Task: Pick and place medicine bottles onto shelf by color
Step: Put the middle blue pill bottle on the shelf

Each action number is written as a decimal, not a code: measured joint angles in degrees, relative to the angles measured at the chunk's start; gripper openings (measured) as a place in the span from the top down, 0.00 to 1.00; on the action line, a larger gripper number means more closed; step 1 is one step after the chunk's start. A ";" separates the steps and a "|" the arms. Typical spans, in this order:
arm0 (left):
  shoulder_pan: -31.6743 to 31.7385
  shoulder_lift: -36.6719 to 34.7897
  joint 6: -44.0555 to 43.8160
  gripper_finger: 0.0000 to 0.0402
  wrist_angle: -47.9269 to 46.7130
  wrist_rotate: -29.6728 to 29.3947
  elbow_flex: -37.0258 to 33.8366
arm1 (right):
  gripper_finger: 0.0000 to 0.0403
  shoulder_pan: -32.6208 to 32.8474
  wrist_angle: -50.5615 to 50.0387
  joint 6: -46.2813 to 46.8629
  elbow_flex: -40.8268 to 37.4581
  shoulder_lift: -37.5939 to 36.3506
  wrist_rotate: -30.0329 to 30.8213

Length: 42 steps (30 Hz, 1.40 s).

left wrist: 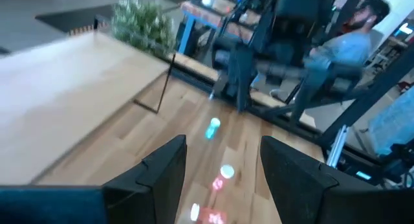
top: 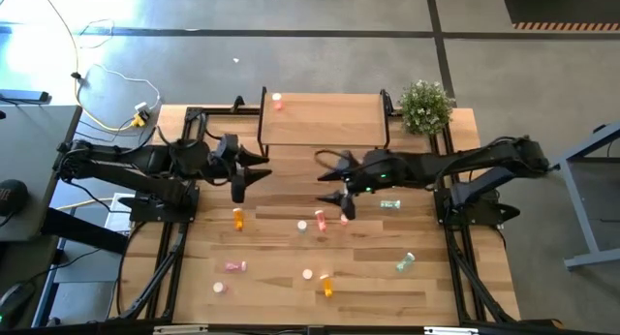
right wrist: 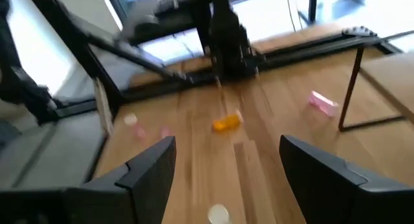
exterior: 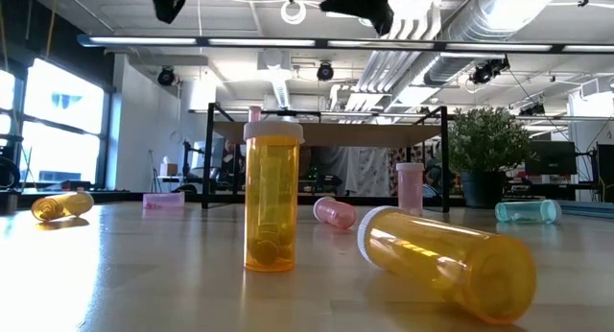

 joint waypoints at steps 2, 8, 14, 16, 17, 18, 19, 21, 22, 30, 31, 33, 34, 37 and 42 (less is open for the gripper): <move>0.89 -1.37 1.63 0.53 -0.48 0.91 0.02 | 0.34 0.46 -0.98 -0.46 1.50 2.86 -0.08; 3.77 -4.16 3.83 0.53 -0.79 3.34 0.03 | 0.34 1.90 -1.07 0.28 2.13 10.47 -1.15; 5.24 -4.87 3.85 0.53 -0.96 5.87 0.04 | 0.34 3.67 2.11 -0.60 2.16 16.99 -2.65; 5.22 -4.87 3.86 0.53 -1.70 5.85 0.02 | 0.34 4.12 2.72 -1.62 2.18 18.90 -2.73; 5.23 -4.87 3.87 0.53 -2.00 5.85 0.04 | 0.34 4.32 3.25 -2.22 2.18 19.86 -2.74; 5.22 -4.87 3.87 0.53 -2.42 5.85 0.04 | 0.34 4.43 4.02 -2.95 2.18 20.69 -2.73; 5.22 -4.86 3.87 0.53 -2.89 5.84 0.04 | 0.34 4.51 4.50 -3.36 2.18 21.47 -2.71; 5.22 -4.85 3.85 0.53 -3.76 5.83 0.04 | 0.34 4.52 5.36 -3.46 2.18 23.14 -2.71; 5.22 -4.85 3.87 0.53 -3.99 5.83 0.04 | 0.34 4.50 5.59 -3.47 2.18 23.92 -2.69; 5.22 -4.83 3.87 0.53 -4.62 5.61 0.04 | 0.34 4.09 6.76 -3.58 2.18 28.03 -1.90; 5.22 -4.83 3.87 0.53 -4.65 5.58 0.04 | 0.34 4.09 6.95 -3.55 2.18 28.39 -1.85; 5.22 -4.83 4.05 0.53 -4.61 5.38 0.04 | 0.34 4.06 7.77 -3.49 2.18 29.15 -1.81; 5.22 -4.83 4.28 0.53 -4.65 5.17 0.04 | 0.34 4.06 8.01 -3.49 2.18 29.54 -1.81; 5.22 -4.83 4.44 0.53 -4.61 5.02 0.04 | 0.34 4.09 8.74 -3.44 2.18 30.49 -1.81; 5.22 -4.83 4.44 0.53 -4.63 5.02 0.04 | 0.36 4.09 9.85 -3.52 2.16 30.75 -1.25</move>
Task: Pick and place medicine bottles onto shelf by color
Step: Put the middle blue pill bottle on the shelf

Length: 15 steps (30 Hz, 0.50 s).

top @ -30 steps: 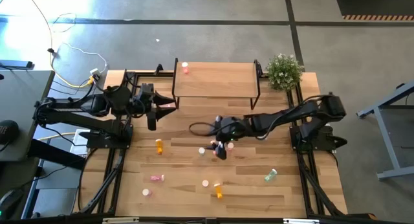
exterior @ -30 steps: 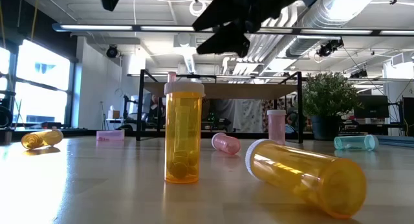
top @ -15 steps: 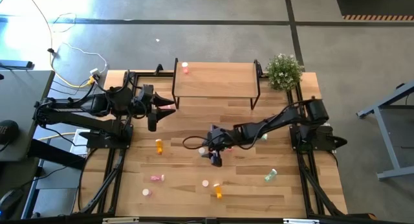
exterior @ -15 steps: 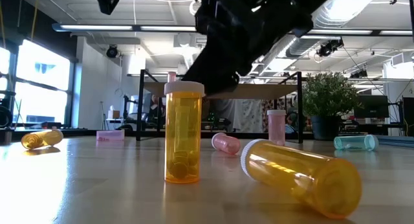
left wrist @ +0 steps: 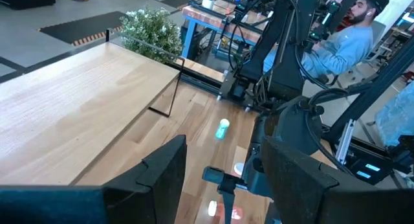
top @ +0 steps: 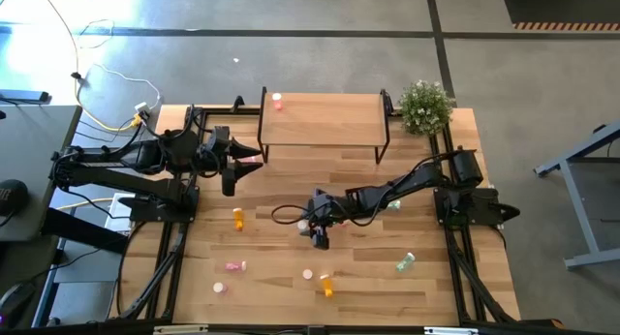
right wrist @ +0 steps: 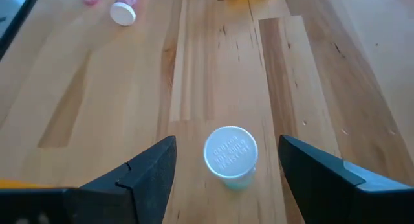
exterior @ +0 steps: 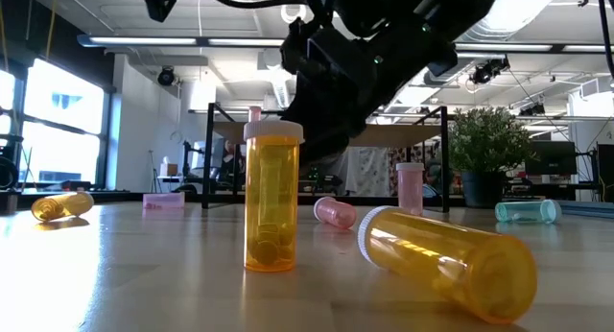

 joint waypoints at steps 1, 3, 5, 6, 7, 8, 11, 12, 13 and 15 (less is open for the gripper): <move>0.00 0.00 0.01 0.53 0.00 0.00 0.00 | 0.38 0.00 -0.02 -0.37 0.00 0.04 0.07; 0.00 0.00 0.00 0.53 -0.13 0.02 0.00 | 0.41 -0.02 -0.04 -1.26 0.00 0.04 0.07; 0.00 0.00 0.00 0.53 -0.22 0.02 0.00 | 0.45 -0.02 -0.04 -1.44 0.00 0.04 0.06; 0.00 0.00 0.00 0.53 -0.36 0.02 0.00 | 0.46 0.00 0.02 -1.44 0.00 0.04 0.06; 0.00 0.00 0.00 0.53 -0.46 0.02 0.00 | 0.48 0.00 0.10 -1.44 0.00 0.04 0.06; 0.00 0.00 0.00 0.53 -0.46 0.02 0.00 | 0.50 0.00 0.08 -1.45 0.00 0.04 0.06; 0.00 0.00 0.01 0.53 -0.55 0.02 0.00 | 0.53 0.00 0.00 -2.13 0.00 0.04 0.06; 0.00 0.00 0.00 0.53 -0.63 0.02 0.00 | 0.55 0.00 0.00 -2.51 0.00 0.04 0.06; 0.00 0.00 0.01 0.53 -0.69 0.02 0.00 | 0.56 0.00 -0.02 -2.67 0.00 0.04 0.06; 0.00 0.00 0.02 0.53 -1.03 0.02 0.00 | 0.58 -0.02 -0.08 -2.74 0.00 0.04 -0.06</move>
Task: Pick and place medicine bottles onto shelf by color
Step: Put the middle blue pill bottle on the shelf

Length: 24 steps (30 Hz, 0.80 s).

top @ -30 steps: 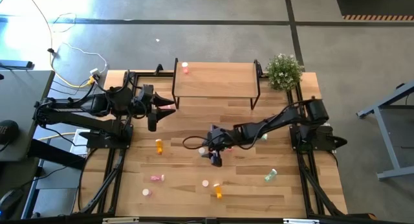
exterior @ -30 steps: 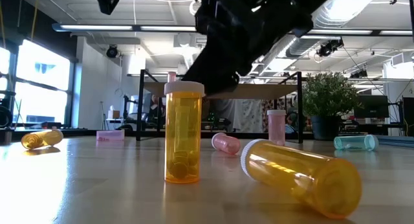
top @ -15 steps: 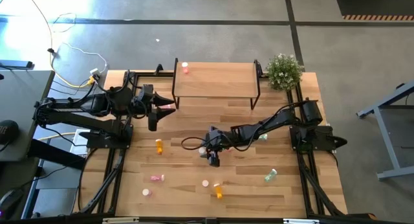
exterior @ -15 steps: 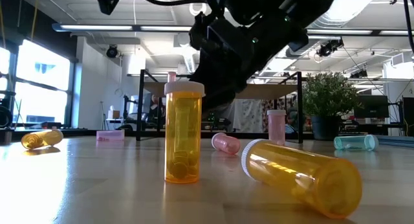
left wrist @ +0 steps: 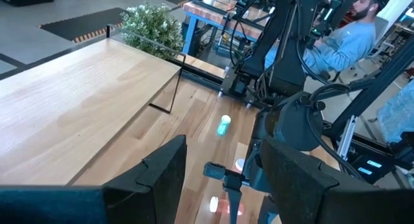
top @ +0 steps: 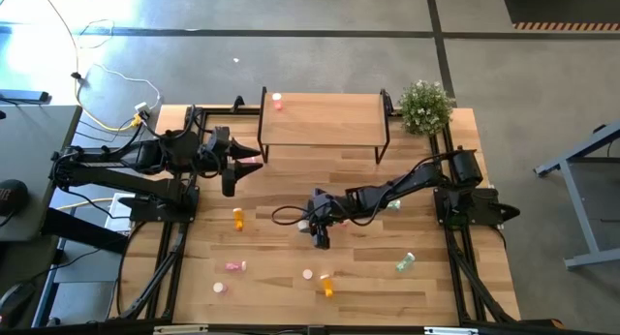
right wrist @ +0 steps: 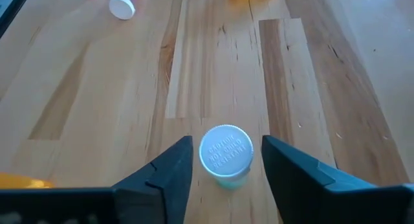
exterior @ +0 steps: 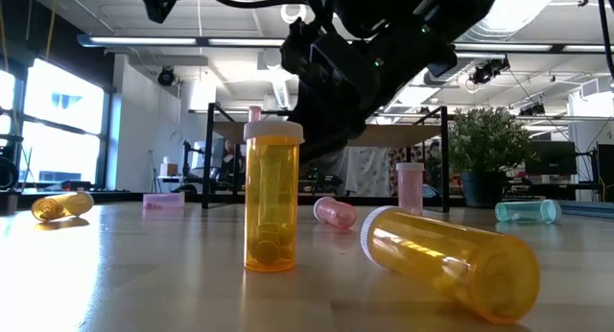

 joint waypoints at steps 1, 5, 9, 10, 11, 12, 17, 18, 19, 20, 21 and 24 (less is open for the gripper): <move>0.00 0.00 -0.02 0.53 -0.24 0.00 0.00 | 0.59 0.00 -0.01 0.00 0.00 0.00 -0.25; 0.00 0.00 -0.02 0.53 -0.67 0.00 0.00 | 0.62 0.02 -0.04 -0.21 0.00 0.00 -0.33; -0.02 0.00 -0.02 0.53 -0.67 -0.04 0.00 | 0.65 0.02 -0.51 -0.23 -0.02 0.00 -0.33; 0.00 0.00 -0.02 0.53 -0.67 -0.04 0.00 | 0.65 0.02 -0.49 -0.28 -0.02 0.00 -0.33; -0.01 0.00 -0.02 0.53 -0.65 -0.04 0.00 | 0.66 0.00 -0.47 -0.55 -0.02 0.00 -0.32; 0.00 0.00 -0.02 0.53 -0.65 -0.06 0.00 | 0.67 0.02 -0.49 -0.91 -0.02 0.00 -0.31; -0.02 0.00 -0.04 0.53 -0.65 -0.07 0.00 | 0.70 0.04 -0.49 -1.28 -0.02 0.00 -0.31; -0.02 0.00 -0.02 0.53 -0.65 -0.07 0.00 | 0.70 0.04 -0.49 -1.26 -0.02 0.00 -0.31; 0.00 0.00 -0.02 0.53 -0.63 -0.07 0.00 | 0.71 0.04 -0.49 -1.26 -0.02 0.00 -0.33; 0.00 0.00 -0.02 0.53 -0.65 -0.07 0.00 | 0.71 0.04 -0.49 -1.26 -0.02 0.00 -0.33; -0.02 0.00 -0.02 0.53 -0.64 -0.09 0.00 | 0.71 0.04 -0.49 -1.26 -0.02 0.00 -0.33; 0.00 0.00 -0.02 0.53 -0.63 -0.11 0.00 | 0.72 0.04 -0.50 -1.26 -0.02 0.00 -0.33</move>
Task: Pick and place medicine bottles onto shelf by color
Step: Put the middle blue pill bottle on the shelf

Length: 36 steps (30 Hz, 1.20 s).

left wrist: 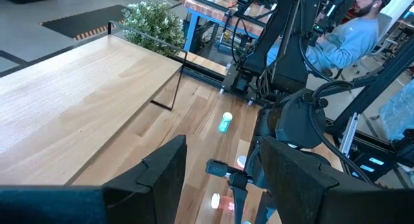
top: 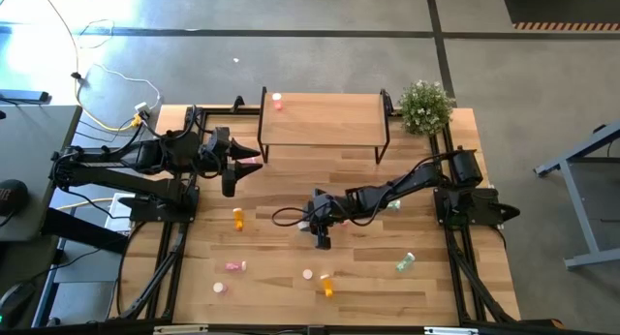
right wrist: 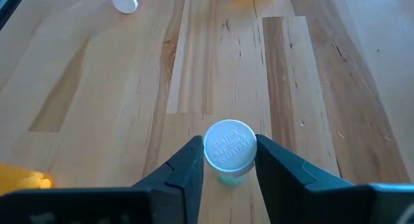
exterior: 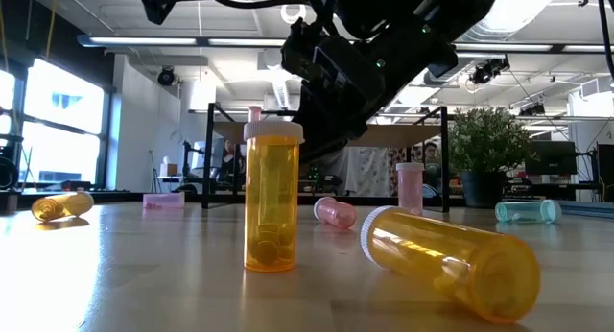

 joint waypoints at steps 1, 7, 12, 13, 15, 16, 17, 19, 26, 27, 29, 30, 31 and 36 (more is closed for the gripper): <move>0.00 0.00 -0.02 0.53 0.00 0.00 0.00 | 0.72 0.00 -0.01 0.00 0.00 0.00 0.00; 0.00 0.00 -0.15 0.53 0.39 -0.02 0.00 | 0.72 -0.10 0.07 1.71 -0.02 -0.89 0.01; -0.02 -0.11 -0.17 0.53 2.56 -0.09 0.00 | 0.72 -1.56 -0.01 3.82 -0.04 -5.68 2.55; -0.02 -0.28 -0.17 0.53 3.40 -0.09 0.00 | 0.72 -2.13 0.08 4.34 -0.02 -6.90 3.39; -0.01 -0.47 0.24 0.53 4.99 -0.12 0.08 | 0.72 -3.38 0.02 5.27 -0.02 -9.58 4.84; 0.02 -0.60 0.84 0.53 5.14 -0.13 0.08 | 0.72 -4.04 -0.18 5.50 -0.02 -10.93 5.50; 0.20 -0.66 1.41 0.53 5.10 -0.19 0.08 | 0.72 -4.77 -0.01 5.52 -0.02 -12.22 6.14; 0.75 -0.68 1.87 0.53 4.98 -0.16 0.09 | 0.72 -6.36 -0.50 4.91 -0.02 -14.97 8.01; 3.27 -0.63 2.92 0.56 4.74 0.13 0.07 | 0.72 -14.09 -1.20 1.56 -0.02 -23.84 11.27; 3.70 -0.63 3.42 0.56 4.74 0.15 0.09 | 0.72 -15.20 -1.39 0.61 -0.02 -24.97 11.97; 4.46 -0.63 4.61 0.57 4.72 0.34 0.07 | 0.72 -17.77 -3.04 -1.34 -0.02 -27.59 12.90; 4.84 -0.63 5.14 0.58 4.74 0.33 0.07 | 0.72 -19.19 -3.54 -1.91 -0.02 -28.79 13.05; 5.29 -0.63 5.43 0.58 4.74 0.32 0.07 | 0.72 -20.67 -4.48 -2.31 -0.02 -30.02 13.03; 7.84 -0.63 5.97 0.58 4.74 0.27 0.07 | 0.72 -28.58 -14.09 -3.65 -0.02 -36.08 15.03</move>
